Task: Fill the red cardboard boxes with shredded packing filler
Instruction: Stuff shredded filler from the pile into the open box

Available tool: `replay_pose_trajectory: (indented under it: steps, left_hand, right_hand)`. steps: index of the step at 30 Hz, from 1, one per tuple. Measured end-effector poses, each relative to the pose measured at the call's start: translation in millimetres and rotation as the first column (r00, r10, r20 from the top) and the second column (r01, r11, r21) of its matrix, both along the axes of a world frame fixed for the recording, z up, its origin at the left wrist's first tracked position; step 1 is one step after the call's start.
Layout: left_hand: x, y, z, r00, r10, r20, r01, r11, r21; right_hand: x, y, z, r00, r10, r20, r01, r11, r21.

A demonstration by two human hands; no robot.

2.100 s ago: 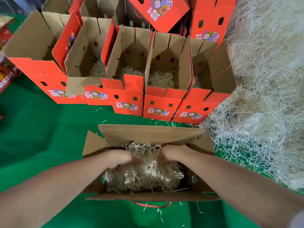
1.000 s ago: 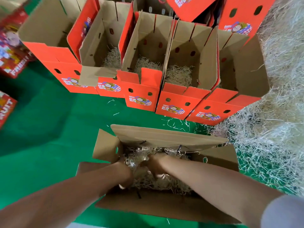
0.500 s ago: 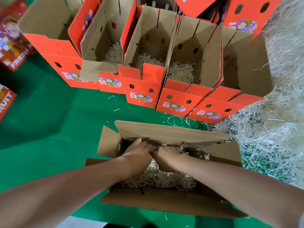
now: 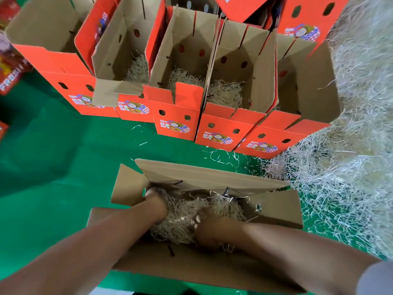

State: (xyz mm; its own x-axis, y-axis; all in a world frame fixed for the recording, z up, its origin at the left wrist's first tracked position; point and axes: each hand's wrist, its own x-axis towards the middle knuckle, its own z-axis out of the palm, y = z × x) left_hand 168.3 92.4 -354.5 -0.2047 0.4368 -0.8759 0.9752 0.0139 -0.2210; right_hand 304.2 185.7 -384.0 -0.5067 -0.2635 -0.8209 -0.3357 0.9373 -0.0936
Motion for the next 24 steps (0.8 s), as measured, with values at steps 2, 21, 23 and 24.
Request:
replay_pose_trajectory:
  steps: [2, 21, 23, 24]
  left_hand:
    - [-2, 1, 3, 0.999, -0.039, 0.014, 0.038, 0.996, 0.077]
    - [13, 8, 2, 0.935, 0.300, 0.189, -0.310, 0.950, 0.027]
    - [15, 7, 5, 0.945, 0.274, 0.180, -0.294, 0.952, 0.092]
    - [15, 6, 7, 0.960, 0.212, 0.181, -0.246, 0.950, 0.194]
  right_hand:
    - [0, 0, 9, 0.998, -0.041, -0.057, 0.038, 0.998, -0.057]
    - [5, 8, 30, 0.996, -0.065, -0.052, 0.066, 0.998, 0.018]
    - [4, 13, 37, 0.998, -0.047, -0.043, 0.048, 0.998, 0.030]
    - [5, 15, 40, 0.990, -0.099, -0.102, 0.097, 0.995, -0.020]
